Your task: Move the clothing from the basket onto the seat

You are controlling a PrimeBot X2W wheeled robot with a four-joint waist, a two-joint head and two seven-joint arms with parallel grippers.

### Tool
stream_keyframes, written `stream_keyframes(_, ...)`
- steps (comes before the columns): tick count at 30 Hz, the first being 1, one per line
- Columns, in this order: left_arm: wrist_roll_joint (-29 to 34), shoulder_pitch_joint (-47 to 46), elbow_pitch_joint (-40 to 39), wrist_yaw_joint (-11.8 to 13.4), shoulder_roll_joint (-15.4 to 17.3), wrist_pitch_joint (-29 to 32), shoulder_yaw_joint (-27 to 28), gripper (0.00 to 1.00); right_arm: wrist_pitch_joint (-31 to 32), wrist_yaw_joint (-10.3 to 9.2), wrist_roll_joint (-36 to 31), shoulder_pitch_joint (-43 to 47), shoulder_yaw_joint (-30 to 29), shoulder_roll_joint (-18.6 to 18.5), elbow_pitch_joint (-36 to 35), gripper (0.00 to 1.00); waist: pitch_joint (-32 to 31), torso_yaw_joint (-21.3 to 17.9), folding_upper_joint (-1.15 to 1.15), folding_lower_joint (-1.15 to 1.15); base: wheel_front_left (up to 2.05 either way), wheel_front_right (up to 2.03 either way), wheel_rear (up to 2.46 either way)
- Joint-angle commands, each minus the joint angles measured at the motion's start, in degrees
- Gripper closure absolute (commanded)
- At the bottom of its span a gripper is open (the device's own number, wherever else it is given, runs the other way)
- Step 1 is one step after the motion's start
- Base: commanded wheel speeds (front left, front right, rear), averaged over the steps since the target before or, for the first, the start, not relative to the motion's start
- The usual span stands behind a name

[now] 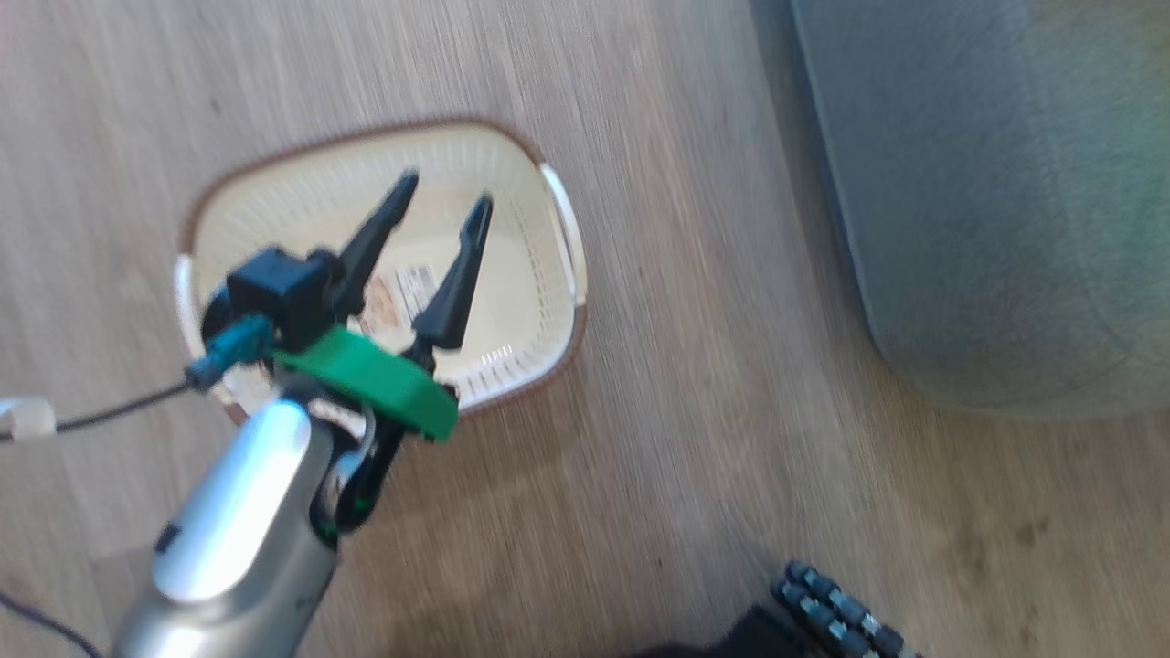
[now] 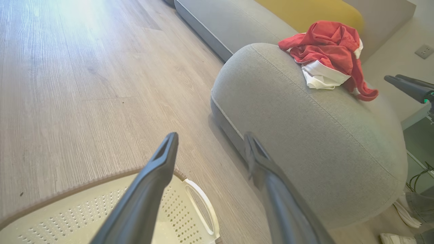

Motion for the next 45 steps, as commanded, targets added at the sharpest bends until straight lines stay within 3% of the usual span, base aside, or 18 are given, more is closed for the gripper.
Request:
stream_keyframes(1,-0.8,2.3,-0.5,0.1,0.0,-0.8,2.3,0.00,-0.5,-0.02,0.1,4.4,0.6,-0.7,-4.3,0.00,-6.9,1.3,0.00,0.01,0.00,0.00,0.00)
stream_keyframes(7,-2.0,6.6,2.1,0.9,-1.7,-1.2,5.7,0.00,0.9,-0.02,-1.8,14.5,-0.5,3.2,-15.9,0.00,-13.8,3.4,0.00,0.01,0.00,0.00,0.00)
stream_keyframes(16,-0.1,10.6,5.1,1.0,-5.8,-1.3,11.6,0.00,2.8,-0.02,-6.1,28.1,-0.3,11.3,-28.6,0.00,-21.5,11.6,0.00,0.01,0.00,0.00,0.00)
stream_keyframes(29,5.1,14.6,10.5,-0.7,-7.9,-1.3,18.3,0.00,-0.2,-0.02,-10.0,33.7,4.7,20.4,-21.1,0.00,-27.4,16.9,0.00,0.01,0.00,0.00,0.00)
stream_keyframes(45,10.3,18.0,13.3,-3.5,-10.6,-1.3,25.3,0.00,-0.5,-0.02,-12.7,34.8,4.0,23.9,-17.7,0.00,-31.2,16.2,0.00,0.01,0.00,0.00,0.00)
